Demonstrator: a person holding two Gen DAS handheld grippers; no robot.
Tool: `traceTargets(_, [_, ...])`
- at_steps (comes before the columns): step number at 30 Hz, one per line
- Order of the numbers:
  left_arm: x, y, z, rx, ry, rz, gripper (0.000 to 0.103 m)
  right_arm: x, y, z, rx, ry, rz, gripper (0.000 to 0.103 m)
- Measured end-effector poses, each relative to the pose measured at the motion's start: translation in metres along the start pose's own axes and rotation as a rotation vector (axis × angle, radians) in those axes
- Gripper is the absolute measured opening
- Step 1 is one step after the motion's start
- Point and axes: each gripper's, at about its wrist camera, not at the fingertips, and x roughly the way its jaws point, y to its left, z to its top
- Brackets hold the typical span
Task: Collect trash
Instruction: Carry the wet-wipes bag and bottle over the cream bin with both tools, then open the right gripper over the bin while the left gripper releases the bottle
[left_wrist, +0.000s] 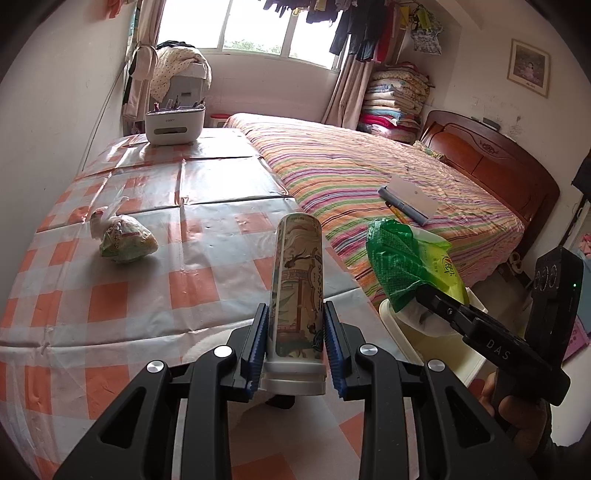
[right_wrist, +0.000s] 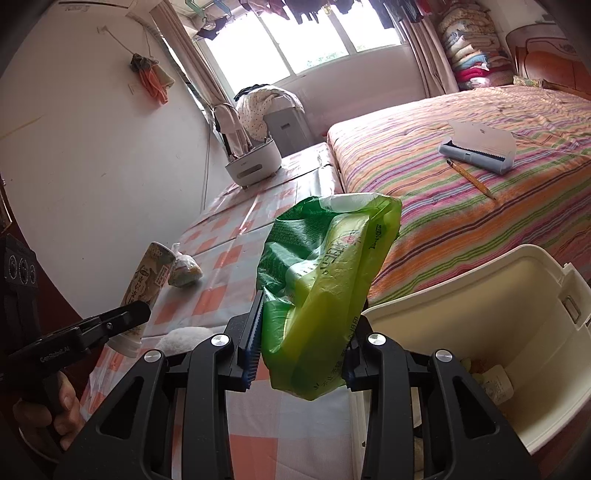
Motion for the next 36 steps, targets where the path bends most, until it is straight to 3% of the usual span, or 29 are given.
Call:
traceTargets(27, [0.026, -0.097, 0.004, 0.134, 0.023, -0.141, 0.029, -0.067, -0.057, -0.015, 0.009, -0.135, -0.175, 0.035])
traceTargets(32, [0.033, -0.107, 0.004, 0.150, 0.031, -0.154, 0.029, -0.076, -0.062, -0.016, 0.013, -0.170, -0.208, 0.048])
traceTargets(35, [0.036, -0.112, 0.004, 0.156, 0.038, -0.161, 0.029, -0.079, -0.068, -0.015, 0.034, -0.188, -0.224, 0.069])
traceTargets(36, [0.037, -0.113, 0.004, 0.159, 0.041, -0.162, 0.029, -0.081, -0.069, -0.015, 0.042, -0.198, -0.223, 0.070])
